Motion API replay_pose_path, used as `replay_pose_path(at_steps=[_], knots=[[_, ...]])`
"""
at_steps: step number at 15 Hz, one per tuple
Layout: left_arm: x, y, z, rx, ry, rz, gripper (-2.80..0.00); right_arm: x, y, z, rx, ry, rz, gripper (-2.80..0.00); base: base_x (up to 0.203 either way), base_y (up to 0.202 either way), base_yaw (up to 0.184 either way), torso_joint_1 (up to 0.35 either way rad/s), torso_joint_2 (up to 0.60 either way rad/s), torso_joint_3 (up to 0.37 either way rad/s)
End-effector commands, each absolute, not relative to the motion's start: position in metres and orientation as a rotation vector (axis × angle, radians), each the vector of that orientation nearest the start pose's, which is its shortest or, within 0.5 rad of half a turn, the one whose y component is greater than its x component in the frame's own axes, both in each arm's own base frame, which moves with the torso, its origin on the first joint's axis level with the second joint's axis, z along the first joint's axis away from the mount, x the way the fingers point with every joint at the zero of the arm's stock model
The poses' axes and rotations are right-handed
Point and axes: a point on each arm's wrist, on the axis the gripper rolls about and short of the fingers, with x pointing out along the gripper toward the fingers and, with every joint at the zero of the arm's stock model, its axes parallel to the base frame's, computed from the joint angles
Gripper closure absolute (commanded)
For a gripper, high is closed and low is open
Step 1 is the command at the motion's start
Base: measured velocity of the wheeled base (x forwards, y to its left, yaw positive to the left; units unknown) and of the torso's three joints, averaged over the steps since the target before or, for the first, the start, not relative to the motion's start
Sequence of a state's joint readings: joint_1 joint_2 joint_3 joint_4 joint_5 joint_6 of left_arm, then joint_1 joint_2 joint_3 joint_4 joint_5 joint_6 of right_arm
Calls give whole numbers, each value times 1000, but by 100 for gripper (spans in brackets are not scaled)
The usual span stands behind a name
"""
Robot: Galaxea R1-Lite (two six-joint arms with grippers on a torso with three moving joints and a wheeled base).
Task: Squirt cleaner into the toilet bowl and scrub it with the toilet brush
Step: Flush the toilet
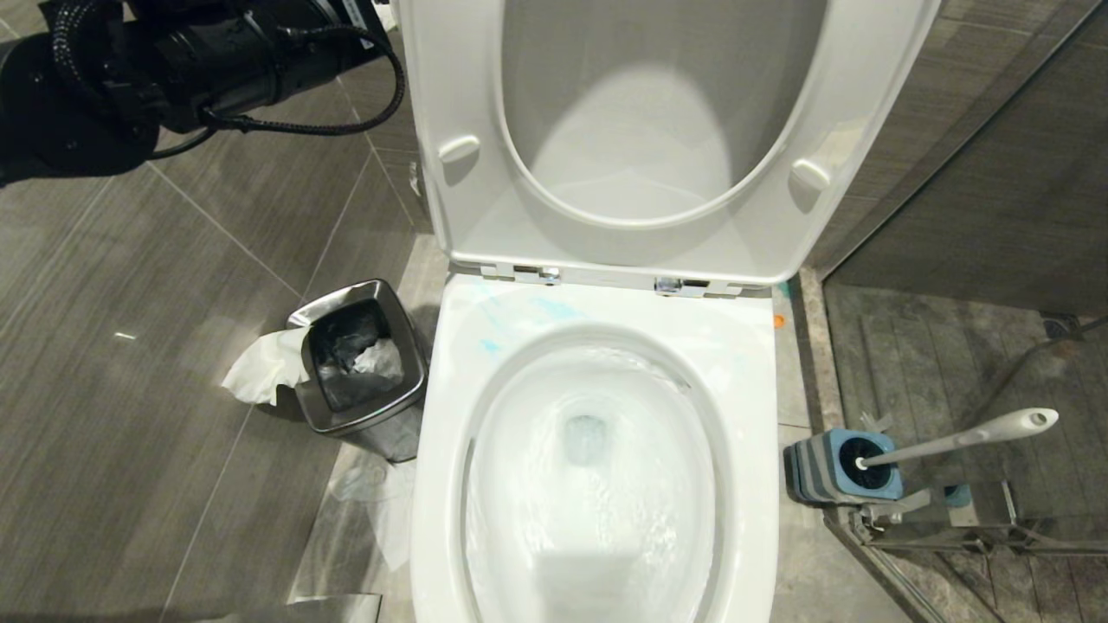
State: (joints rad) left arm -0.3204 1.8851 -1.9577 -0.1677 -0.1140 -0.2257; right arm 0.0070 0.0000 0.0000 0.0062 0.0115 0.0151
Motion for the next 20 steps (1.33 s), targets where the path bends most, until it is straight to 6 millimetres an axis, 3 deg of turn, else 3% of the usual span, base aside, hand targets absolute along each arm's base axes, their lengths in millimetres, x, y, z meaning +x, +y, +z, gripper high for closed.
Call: replay_pose_path(at_steps=[1,5,11,20], knots=[[336,-114,403,-249,-208,-461,0,-23,0,75,15,6,20,0,0,0,0,0,0,0],[318,-108,419,-252,-255,-463,0,-23,0,75,15,6,19,0,0,0,0,0,0,0],[268,-89,456,-261,-377,-466,0,-23,0,75,15,5,20,0,0,0,0,0,0,0],[196,-63,487,-306,-462,-489,0,-23,0,75,15,6,20,0,0,0,0,0,0,0]])
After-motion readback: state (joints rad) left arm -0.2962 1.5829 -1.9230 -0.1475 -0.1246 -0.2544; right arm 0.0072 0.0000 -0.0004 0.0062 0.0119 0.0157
